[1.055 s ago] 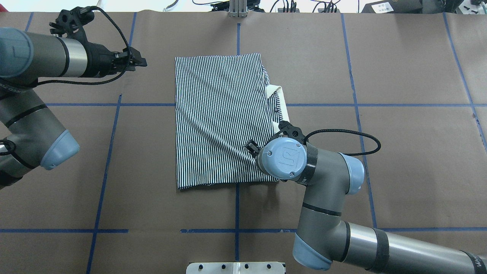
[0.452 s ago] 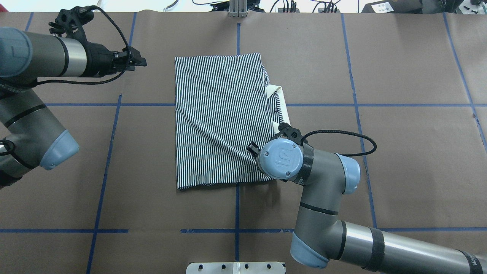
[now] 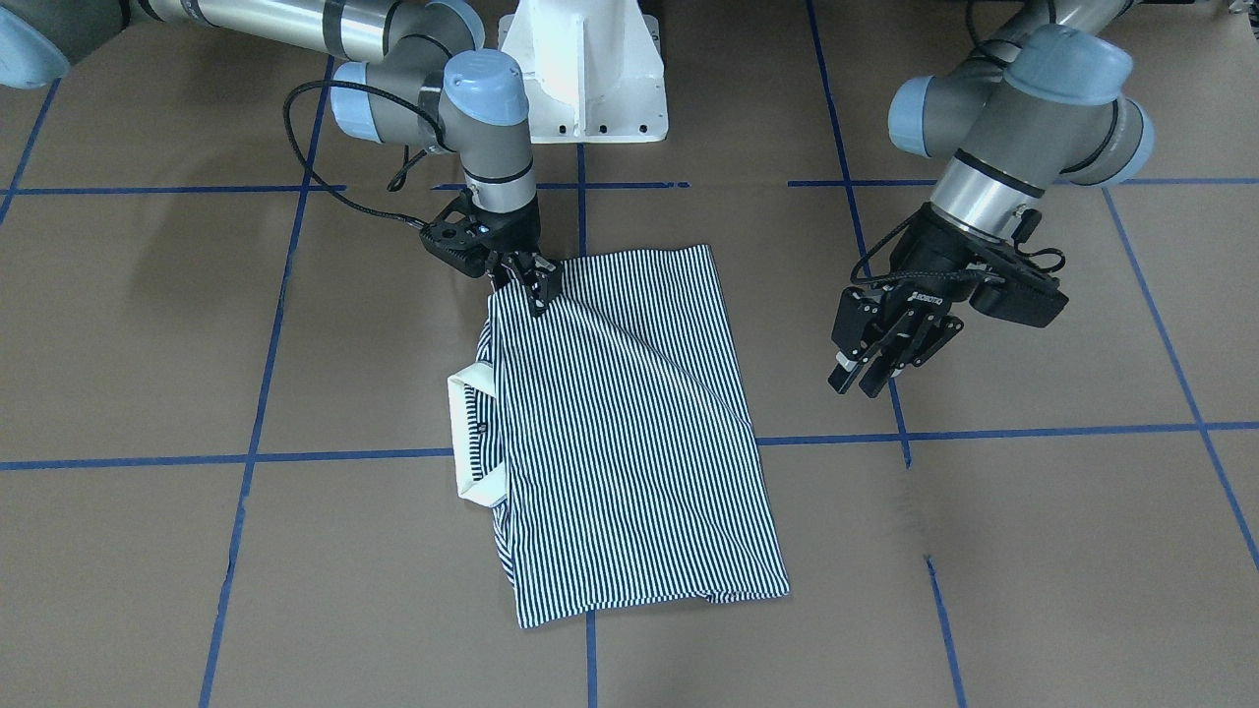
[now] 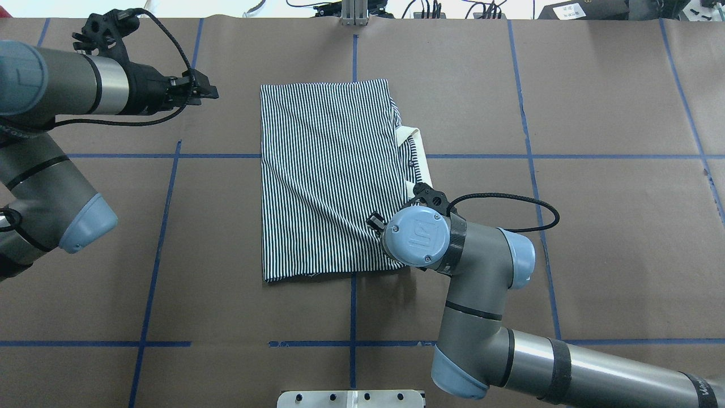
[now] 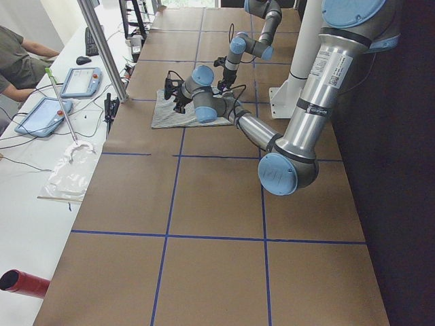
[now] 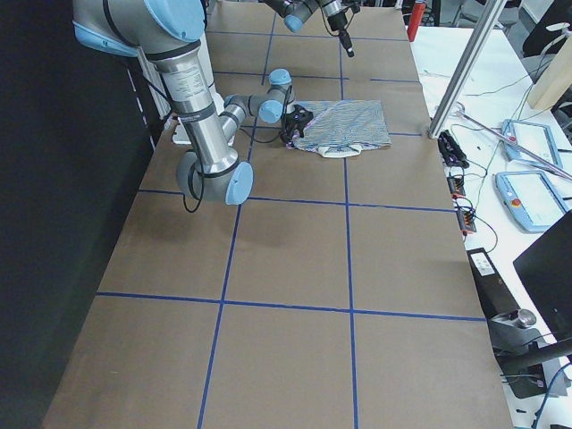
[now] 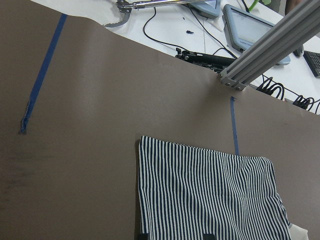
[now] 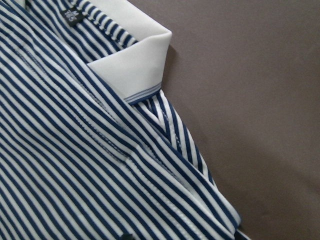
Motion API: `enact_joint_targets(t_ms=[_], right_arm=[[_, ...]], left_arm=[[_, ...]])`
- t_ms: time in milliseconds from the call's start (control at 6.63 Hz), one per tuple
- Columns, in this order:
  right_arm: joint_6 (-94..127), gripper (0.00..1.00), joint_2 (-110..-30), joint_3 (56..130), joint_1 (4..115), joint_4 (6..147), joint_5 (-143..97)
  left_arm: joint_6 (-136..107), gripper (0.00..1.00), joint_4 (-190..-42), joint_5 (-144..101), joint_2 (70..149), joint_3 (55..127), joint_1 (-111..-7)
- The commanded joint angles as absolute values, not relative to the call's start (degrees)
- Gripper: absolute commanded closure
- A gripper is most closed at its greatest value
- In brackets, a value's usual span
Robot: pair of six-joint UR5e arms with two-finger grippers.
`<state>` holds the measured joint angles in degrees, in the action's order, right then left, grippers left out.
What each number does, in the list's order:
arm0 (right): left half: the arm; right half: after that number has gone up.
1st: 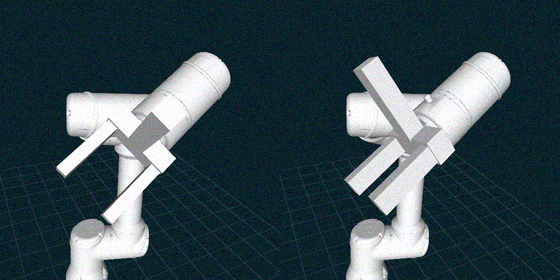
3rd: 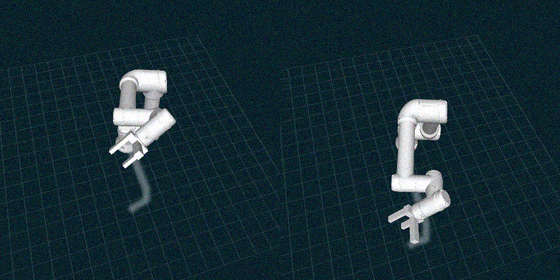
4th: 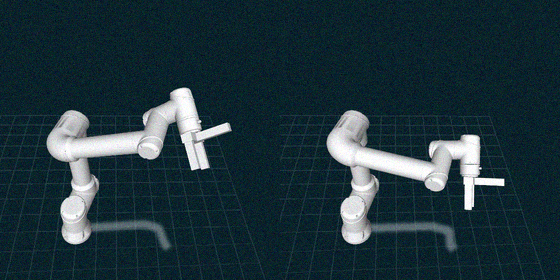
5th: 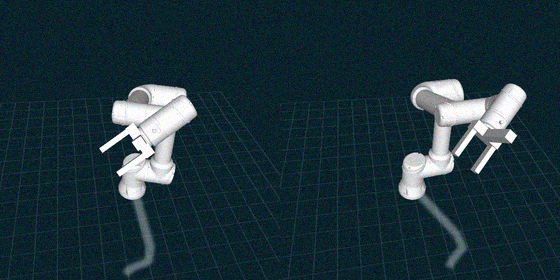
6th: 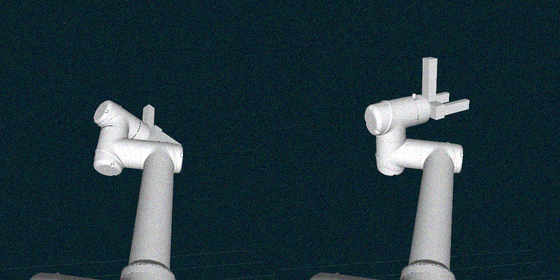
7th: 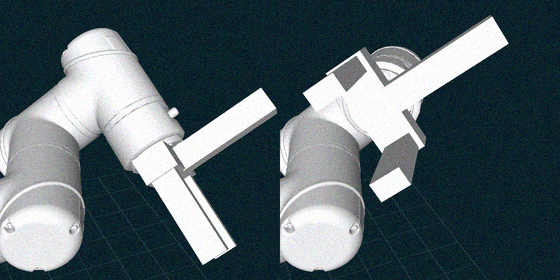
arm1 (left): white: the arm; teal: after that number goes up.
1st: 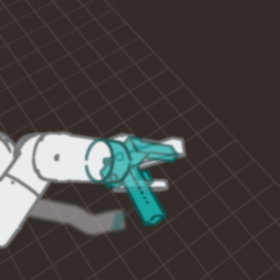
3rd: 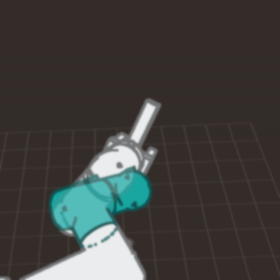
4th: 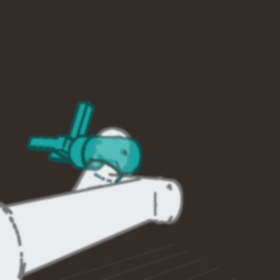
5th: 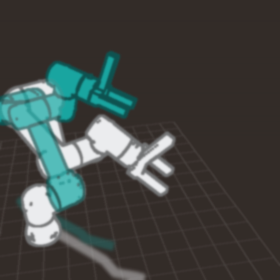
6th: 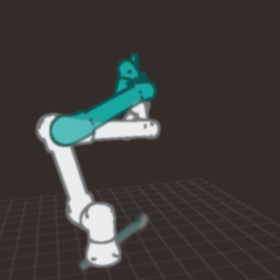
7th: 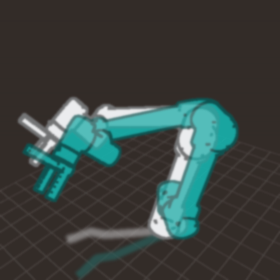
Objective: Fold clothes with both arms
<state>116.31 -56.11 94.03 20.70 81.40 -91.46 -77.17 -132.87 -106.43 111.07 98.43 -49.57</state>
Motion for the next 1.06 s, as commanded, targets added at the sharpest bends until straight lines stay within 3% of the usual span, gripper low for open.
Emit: enact_joint_targets(t_ms=[0, 905], right_arm=[[116.1, 1.0, -56.0, 94.6, 20.7, 81.5, -91.6], [115.3, 1.0, -55.4, 98.0, 20.7, 86.7, -91.5]], left_arm=[[-77.2, 0.53, -132.9, -106.4, 110.9, 98.4, -49.6], [-82.3, 0.53, -132.9, -106.4, 109.9, 100.7, -49.0]])
